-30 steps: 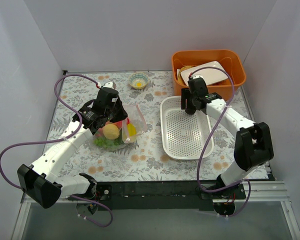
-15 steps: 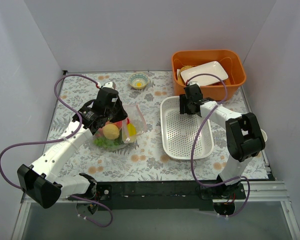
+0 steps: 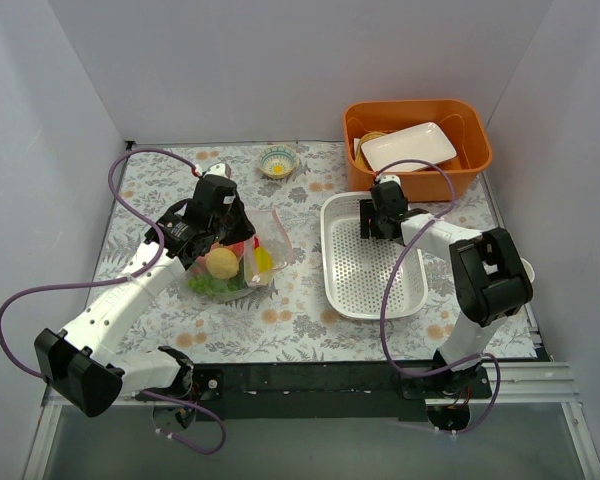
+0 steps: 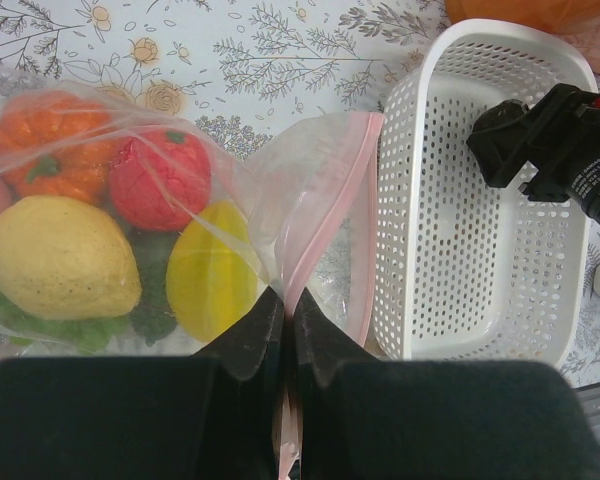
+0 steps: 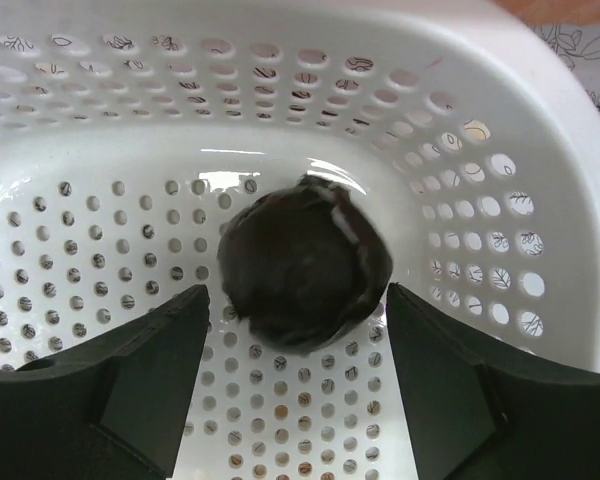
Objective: Place the food in the zip-top bag and seal the zipper
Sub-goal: Pick up the fake fruit from the bin.
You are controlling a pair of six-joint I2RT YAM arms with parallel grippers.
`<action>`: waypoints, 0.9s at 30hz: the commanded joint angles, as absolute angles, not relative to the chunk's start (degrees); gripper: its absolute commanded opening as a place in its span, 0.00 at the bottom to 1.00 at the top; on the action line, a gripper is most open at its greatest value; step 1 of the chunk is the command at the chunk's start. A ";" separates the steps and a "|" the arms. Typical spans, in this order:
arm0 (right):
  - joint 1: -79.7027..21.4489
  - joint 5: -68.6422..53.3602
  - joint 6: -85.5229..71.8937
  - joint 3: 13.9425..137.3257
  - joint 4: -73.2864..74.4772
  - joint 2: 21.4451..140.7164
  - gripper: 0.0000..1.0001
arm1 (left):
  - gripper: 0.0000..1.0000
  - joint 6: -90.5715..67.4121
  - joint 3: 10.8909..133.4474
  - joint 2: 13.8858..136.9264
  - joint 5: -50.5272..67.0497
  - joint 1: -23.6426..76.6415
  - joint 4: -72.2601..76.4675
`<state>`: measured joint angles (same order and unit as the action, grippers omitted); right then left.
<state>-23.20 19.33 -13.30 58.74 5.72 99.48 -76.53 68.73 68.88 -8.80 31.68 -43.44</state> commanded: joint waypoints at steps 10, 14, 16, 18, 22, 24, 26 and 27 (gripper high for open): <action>-22.94 20.22 -11.95 57.39 -3.96 96.23 0.84 | 0.00 -76.38 68.12 68.38 -9.67 31.64 -43.07; -22.94 18.81 -11.51 59.50 -1.50 99.40 0.82 | 0.00 -76.38 68.03 68.47 -9.49 31.64 -43.07; -22.94 17.85 -11.60 59.42 -1.05 99.93 0.77 | 0.00 -76.38 67.94 68.29 -9.49 31.73 -43.07; -22.94 16.44 -12.21 59.41 -0.36 99.93 0.74 | 0.00 -76.55 67.76 68.12 -9.67 31.73 -43.15; -22.94 15.91 -13.80 59.15 1.58 99.85 0.72 | 0.00 -76.55 67.68 68.03 -9.67 31.73 -43.24; -22.94 15.21 -14.32 58.54 1.67 99.32 0.66 | 0.00 -76.38 67.76 68.11 -9.58 31.64 -43.07; -22.94 14.51 -14.59 57.49 1.76 98.27 0.64 | 0.00 -76.38 67.76 68.20 -9.49 31.73 -43.07; -22.94 14.15 -14.76 57.05 1.58 97.74 0.60 | 0.00 -76.38 67.68 68.29 -9.49 31.64 -42.98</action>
<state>-23.20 15.90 -13.45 57.54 1.48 100.01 -76.53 67.94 68.95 -8.80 31.68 -43.31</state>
